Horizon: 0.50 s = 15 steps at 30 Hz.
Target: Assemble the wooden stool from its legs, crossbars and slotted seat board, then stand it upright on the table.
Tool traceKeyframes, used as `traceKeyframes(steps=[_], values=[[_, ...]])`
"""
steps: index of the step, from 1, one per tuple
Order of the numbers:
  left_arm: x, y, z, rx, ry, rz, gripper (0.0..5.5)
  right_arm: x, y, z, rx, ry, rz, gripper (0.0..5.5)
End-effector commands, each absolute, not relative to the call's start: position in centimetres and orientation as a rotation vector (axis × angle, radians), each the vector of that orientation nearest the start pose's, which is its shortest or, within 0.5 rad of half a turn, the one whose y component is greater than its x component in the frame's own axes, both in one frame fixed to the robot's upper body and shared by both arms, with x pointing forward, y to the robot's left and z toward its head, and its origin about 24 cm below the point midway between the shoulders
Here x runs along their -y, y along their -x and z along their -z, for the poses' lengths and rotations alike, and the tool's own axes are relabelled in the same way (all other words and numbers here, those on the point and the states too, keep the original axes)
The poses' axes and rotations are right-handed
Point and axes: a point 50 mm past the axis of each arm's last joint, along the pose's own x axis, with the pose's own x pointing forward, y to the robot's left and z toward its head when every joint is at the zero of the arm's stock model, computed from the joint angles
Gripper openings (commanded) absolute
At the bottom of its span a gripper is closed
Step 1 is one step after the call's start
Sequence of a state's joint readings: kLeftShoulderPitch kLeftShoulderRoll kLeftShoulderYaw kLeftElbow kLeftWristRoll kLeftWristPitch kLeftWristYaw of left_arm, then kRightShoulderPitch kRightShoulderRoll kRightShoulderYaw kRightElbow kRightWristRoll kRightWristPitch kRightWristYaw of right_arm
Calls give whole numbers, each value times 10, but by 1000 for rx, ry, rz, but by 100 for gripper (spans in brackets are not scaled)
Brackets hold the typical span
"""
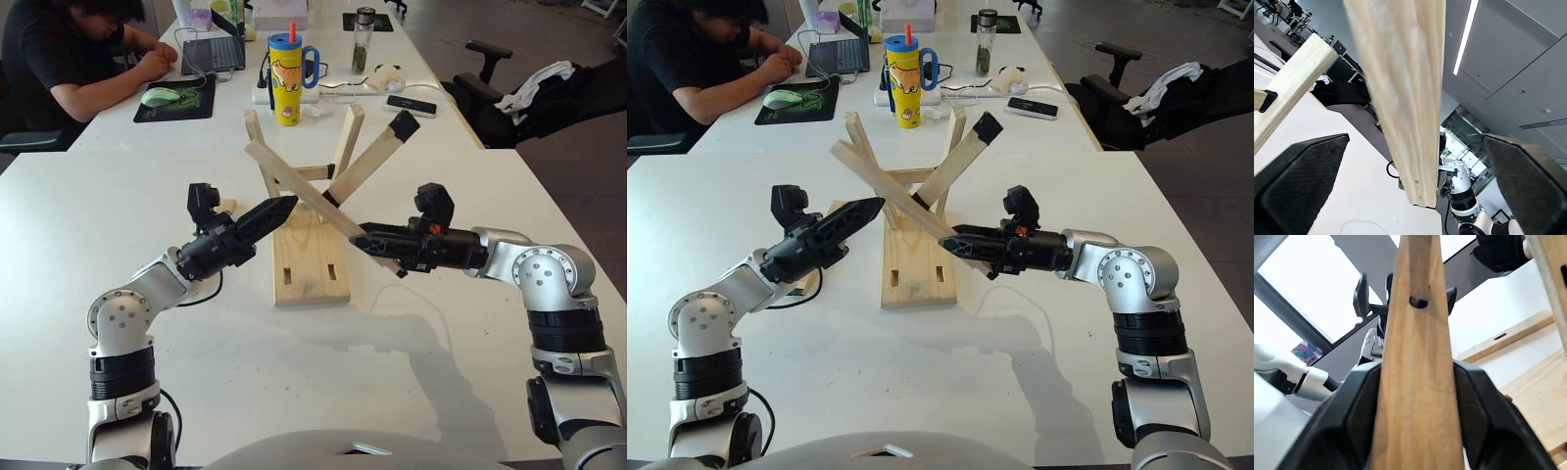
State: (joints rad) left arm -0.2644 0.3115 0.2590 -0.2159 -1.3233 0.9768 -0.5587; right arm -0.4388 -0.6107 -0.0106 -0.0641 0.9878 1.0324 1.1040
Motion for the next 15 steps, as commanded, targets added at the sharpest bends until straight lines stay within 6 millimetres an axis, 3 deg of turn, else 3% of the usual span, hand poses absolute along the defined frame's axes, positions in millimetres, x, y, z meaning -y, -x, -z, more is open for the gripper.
traceKeyframes(steps=[1,6,15], values=[[-155,-252,-156,-138,884,1142,501,165,-256,-148,-451,-488,-1505,207],[-157,-249,-160,-142,896,1172,479,166,-254,-147,-460,-479,-1518,207],[-156,-246,-159,-179,880,1208,342,165,-254,-148,-484,-484,-1546,207]])
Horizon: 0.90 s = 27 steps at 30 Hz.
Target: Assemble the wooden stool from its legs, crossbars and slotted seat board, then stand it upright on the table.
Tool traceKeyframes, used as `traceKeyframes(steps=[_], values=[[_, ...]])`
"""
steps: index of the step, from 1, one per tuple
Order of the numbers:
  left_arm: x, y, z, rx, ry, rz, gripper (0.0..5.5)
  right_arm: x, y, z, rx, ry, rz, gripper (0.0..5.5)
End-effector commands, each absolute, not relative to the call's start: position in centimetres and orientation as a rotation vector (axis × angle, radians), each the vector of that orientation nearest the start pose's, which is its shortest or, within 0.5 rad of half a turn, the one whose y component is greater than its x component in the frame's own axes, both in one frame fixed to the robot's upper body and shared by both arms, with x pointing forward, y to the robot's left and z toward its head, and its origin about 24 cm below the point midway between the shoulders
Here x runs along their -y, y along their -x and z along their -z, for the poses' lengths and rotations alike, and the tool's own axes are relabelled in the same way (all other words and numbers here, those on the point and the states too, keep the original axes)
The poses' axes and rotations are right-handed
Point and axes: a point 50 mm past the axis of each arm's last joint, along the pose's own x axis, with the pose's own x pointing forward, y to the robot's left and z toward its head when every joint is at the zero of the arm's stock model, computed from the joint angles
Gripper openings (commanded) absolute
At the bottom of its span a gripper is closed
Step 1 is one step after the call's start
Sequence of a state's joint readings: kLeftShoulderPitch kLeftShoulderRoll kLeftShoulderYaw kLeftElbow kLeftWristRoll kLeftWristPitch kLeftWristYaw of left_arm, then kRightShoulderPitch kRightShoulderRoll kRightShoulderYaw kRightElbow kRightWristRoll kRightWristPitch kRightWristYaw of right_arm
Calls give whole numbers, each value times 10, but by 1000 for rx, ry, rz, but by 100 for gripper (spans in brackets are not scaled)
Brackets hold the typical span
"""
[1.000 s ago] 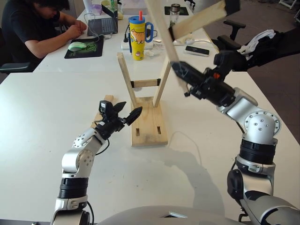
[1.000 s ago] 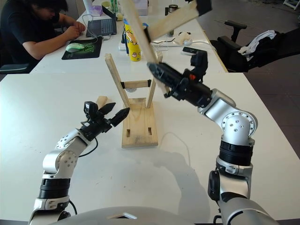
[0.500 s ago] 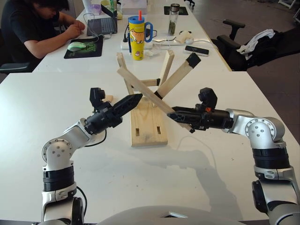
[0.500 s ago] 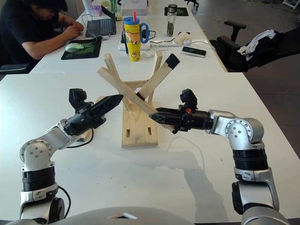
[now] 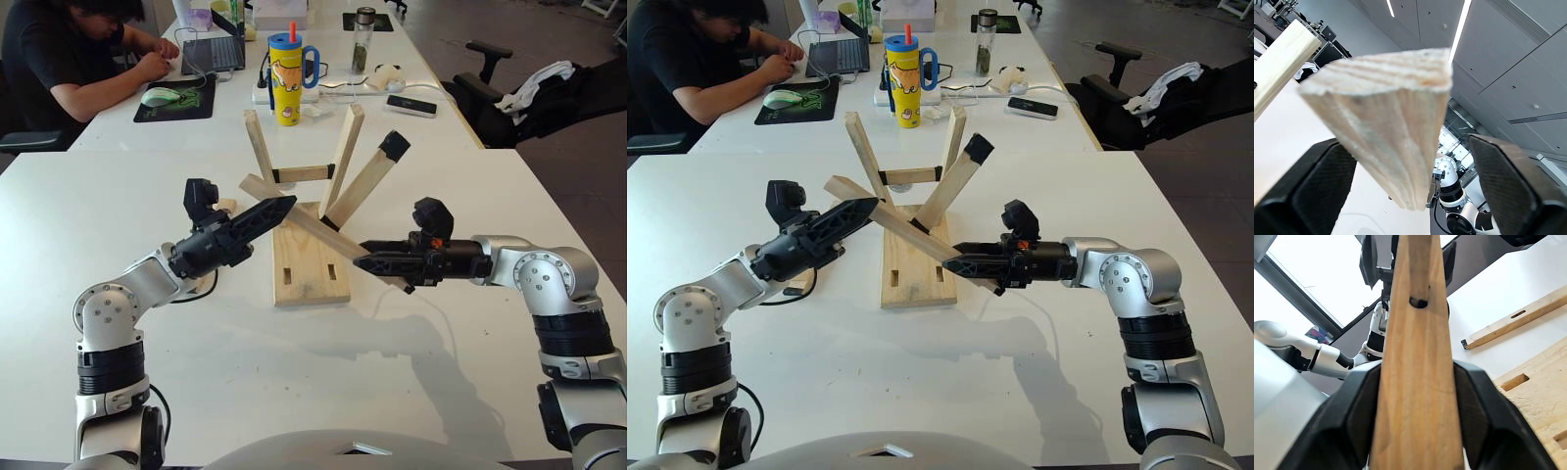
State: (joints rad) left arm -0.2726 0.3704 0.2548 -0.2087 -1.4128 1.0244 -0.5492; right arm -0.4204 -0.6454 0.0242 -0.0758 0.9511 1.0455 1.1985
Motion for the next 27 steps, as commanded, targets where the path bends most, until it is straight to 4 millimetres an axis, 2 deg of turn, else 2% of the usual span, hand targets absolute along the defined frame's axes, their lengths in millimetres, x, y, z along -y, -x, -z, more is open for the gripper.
traceKeyframes(steps=[1,9,18,19,25,27], values=[[-155,-246,-159,-180,879,1213,325,165,-254,-148,-487,-484,-1549,207],[-152,-241,-161,-193,853,1236,207,166,-258,-151,-492,-562,-1555,207],[-159,-245,-163,-186,828,1207,202,169,-261,-144,-523,-572,-1513,207],[-161,-246,-163,-184,825,1197,202,169,-259,-143,-532,-579,-1518,243],[-170,-249,-165,-192,784,1176,202,178,-255,-140,-546,-592,-1511,331],[-181,-251,-169,-180,758,1154,202,183,-259,-134,-534,-548,-1455,366]])
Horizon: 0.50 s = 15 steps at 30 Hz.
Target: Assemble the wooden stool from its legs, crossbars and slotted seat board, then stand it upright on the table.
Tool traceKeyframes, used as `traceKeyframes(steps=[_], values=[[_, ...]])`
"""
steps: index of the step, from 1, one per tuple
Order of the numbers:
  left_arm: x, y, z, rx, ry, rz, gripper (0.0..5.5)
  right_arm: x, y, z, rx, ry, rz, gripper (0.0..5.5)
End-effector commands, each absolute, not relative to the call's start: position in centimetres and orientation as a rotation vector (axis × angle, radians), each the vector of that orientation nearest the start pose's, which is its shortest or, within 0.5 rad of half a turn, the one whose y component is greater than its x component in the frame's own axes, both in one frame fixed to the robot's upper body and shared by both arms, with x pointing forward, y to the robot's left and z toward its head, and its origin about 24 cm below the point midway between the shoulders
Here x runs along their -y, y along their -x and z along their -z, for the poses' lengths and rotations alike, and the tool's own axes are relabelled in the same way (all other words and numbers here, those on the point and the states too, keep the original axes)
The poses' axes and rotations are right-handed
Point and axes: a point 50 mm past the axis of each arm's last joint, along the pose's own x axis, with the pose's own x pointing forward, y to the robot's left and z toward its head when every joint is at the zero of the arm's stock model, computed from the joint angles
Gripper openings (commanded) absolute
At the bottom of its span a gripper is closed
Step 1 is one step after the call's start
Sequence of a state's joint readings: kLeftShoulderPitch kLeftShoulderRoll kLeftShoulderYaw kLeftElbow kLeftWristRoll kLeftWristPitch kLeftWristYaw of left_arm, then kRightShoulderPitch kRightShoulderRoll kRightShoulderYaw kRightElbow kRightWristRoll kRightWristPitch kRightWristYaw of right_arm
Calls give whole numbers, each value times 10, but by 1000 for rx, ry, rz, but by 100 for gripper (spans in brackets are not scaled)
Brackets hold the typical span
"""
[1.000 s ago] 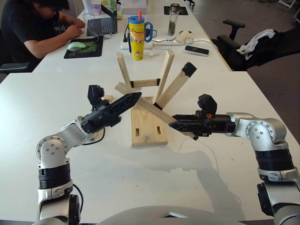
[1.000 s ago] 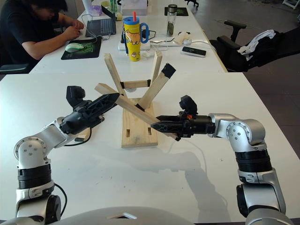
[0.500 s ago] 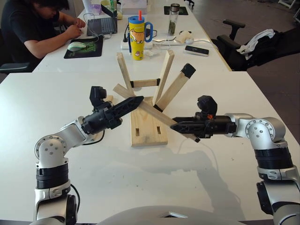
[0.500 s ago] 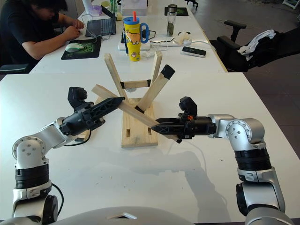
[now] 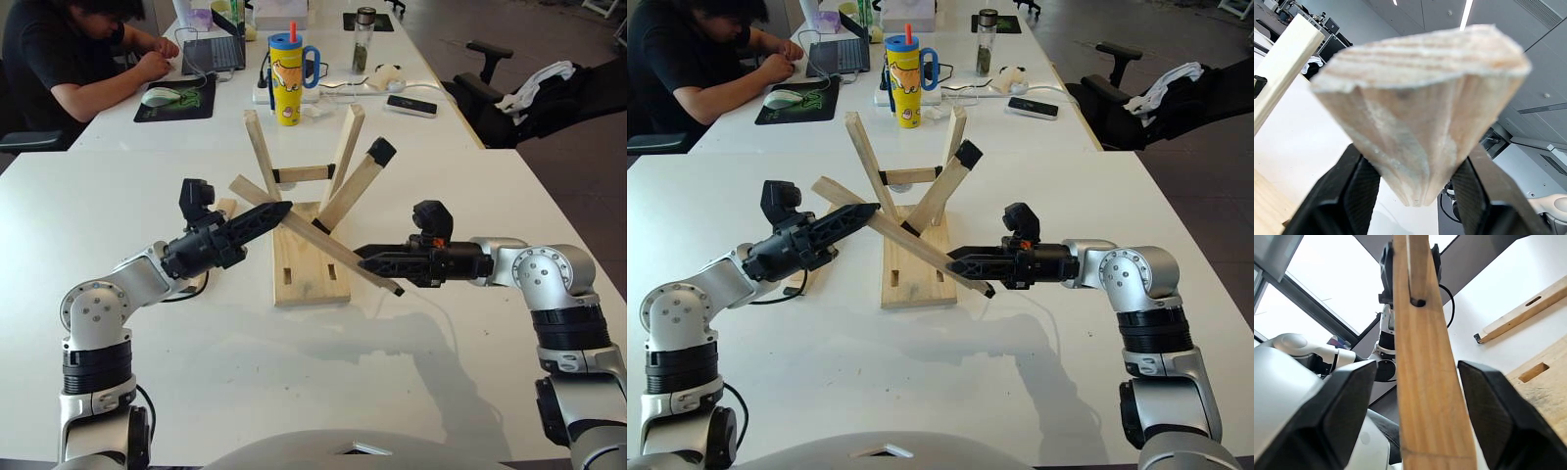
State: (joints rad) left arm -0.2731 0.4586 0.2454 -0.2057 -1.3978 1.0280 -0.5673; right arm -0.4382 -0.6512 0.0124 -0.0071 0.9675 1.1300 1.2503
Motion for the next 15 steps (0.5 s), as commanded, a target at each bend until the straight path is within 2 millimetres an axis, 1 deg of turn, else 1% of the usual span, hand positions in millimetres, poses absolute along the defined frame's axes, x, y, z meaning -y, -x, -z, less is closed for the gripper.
traceKeyframes(steps=[1,2,3,4,5,7,9,11,12,13,14,15], values=[[-190,-252,-172,-171,738,1130,202,185,-261,-131,-528,-510,-1426,380],[-201,-253,-175,-163,717,1101,202,185,-265,-123,-516,-368,-1378,395],[-216,-253,-180,-152,692,1063,202,181,-265,-117,-508,-218,-1362,395],[-228,-253,-184,-146,662,1029,202,175,-261,-115,-474,-75,-1384,399],[-236,-253,-187,-146,636,1011,202,168,-255,-114,-447,30,-1412,399],[-248,-255,-197,-136,593,997,202,150,-243,-107,-395,265,-1462,399],[-254,-257,-209,-112,555,998,202,137,-239,-89,-352,472,-1461,399],[-256,-260,-219,-83,524,1004,202,130,-244,-73,-270,622,-1406,399],[-256,-261,-222,-68,513,1005,202,129,-250,-65,-227,704,-1353,399],[-256,-262,-224,-63,496,1001,202,128,-253,-57,-200,773,-1328,399],[-253,-264,-223,-70,471,994,202,130,-257,-50,-166,873,-1289,399],[-250,-265,-221,-77,454,993,202,132,-259,-44,-152,935,-1279,399]])
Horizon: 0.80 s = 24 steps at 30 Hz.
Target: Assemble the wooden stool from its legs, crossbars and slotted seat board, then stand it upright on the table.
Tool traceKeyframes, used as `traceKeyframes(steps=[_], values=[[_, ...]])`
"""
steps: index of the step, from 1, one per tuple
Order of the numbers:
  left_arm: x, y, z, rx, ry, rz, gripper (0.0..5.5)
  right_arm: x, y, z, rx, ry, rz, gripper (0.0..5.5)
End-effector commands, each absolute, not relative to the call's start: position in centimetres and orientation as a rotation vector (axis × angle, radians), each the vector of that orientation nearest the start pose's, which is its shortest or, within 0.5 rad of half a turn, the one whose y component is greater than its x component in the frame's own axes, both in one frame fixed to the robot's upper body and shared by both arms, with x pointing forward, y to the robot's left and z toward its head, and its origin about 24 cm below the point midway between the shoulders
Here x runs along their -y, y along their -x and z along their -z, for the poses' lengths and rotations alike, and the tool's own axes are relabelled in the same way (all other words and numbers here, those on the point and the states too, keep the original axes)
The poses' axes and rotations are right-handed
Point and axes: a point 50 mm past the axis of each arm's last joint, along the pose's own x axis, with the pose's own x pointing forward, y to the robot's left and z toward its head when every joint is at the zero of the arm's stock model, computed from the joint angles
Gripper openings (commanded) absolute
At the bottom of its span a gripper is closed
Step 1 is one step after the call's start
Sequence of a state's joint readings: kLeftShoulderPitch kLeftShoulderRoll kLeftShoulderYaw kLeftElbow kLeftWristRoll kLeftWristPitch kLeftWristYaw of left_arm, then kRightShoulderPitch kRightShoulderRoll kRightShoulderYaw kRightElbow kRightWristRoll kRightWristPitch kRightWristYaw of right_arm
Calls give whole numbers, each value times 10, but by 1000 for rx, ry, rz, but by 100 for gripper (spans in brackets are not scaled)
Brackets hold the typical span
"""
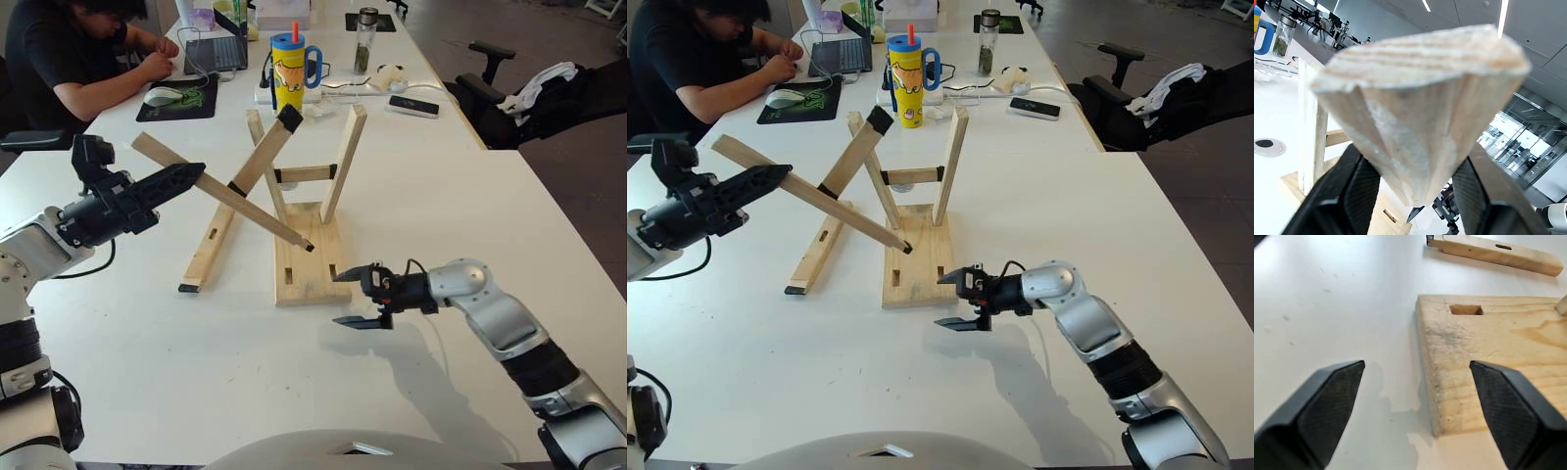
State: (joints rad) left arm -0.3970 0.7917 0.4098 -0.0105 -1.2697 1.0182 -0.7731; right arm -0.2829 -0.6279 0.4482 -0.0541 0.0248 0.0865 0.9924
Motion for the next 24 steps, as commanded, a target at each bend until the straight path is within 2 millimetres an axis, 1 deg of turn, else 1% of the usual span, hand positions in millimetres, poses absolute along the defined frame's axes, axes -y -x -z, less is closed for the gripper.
traceKeyframes(steps=[1,2,4,6,8,9,11,13,14,15,16,17,18,21,23,24], values=[[-248,-266,-219,-76,441,986,202,134,-262,-41,-136,980,-1256,399],[-245,-267,-217,-75,422,977,202,137,-266,-39,-116,1021,-1227,399],[-240,-269,-215,-59,381,952,202,142,-277,-43,-72,1057,-1174,399],[-234,-269,-210,-63,304,932,202,147,-288,-51,-37,1051,-1121,399],[-227,-268,-208,-56,241,928,202,151,-292,-55,-28,1036,-1110,399],[-224,-268,-208,-48,224,933,202,150,-290,-56,-44,966,-1129,399],[-222,-269,-209,-33,162,928,202,150,-279,-56,-115,795,-1205,399],[-218,-269,-208,-39,79,936,202,150,-270,-61,-203,516,-1233,399],[-215,-269,-206,-46,40,949,202,150,-270,-68,-212,351,-1204,399],[-212,-269,-204,-54,7,963,202,148,-275,-76,-201,190,-1145,381],[-209,-268,-202,-62,-16,978,202,148,-283,-82,-188,56,-1059,376],[-206,-268,-200,-68,-33,994,202,148,-291,-83,-175,-17,-955,359],[-203,-269,-199,-76,-45,1009,202,148,-297,-80,-169,-44,-842,339],[-201,-271,-196,-94,-86,1035,202,134,-298,-67,-183,-31,-686,289],[-200,-274,-196,-101,-111,1051,202,123,-295,-56,-231,-61,-643,286],[-199,-275,-196,-105,-126,1063,202,119,-293,-51,-249,-36,-626,284]])
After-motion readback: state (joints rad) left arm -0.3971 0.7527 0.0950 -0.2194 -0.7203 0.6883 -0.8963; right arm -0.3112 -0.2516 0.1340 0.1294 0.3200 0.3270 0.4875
